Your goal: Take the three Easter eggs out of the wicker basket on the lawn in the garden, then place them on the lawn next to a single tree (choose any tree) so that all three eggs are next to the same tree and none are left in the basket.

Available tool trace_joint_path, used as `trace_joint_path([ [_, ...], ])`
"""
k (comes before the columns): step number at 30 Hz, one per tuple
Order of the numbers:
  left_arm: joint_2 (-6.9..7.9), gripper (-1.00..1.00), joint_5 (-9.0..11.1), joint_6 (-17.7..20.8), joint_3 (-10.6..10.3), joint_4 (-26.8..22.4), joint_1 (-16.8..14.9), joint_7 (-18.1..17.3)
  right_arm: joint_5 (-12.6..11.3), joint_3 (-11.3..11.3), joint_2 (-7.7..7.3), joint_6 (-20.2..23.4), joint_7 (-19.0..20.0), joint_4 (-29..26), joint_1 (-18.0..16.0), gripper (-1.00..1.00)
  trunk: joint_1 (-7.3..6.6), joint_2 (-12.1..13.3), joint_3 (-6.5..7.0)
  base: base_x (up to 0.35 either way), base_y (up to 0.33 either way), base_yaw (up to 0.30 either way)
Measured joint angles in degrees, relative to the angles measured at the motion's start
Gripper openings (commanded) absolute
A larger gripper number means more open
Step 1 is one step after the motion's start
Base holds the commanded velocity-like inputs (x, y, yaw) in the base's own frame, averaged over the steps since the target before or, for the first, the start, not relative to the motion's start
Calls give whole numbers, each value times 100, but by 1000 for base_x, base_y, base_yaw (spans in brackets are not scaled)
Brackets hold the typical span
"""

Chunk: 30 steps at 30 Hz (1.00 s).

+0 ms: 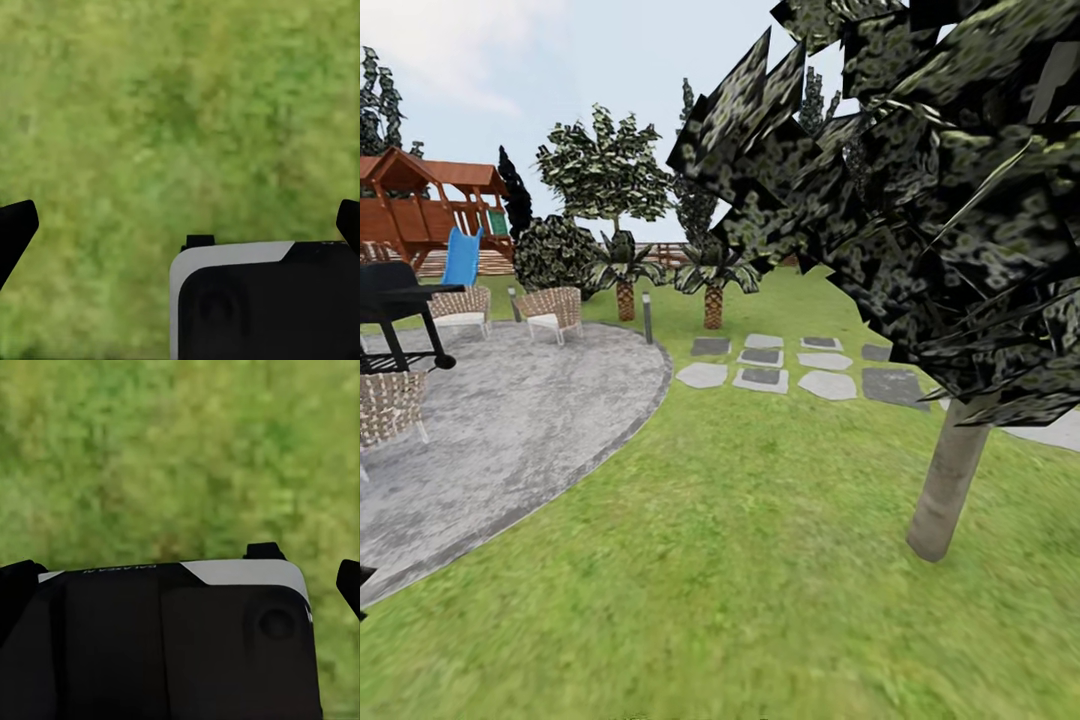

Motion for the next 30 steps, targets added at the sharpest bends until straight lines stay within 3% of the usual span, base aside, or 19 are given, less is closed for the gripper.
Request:
trace_joint_path([
  [30,0,100,6,-5,8,0,-1,-1,2,-8,-7,-7,0,0,0,100,660,-1206,-812,0,0,66],
])
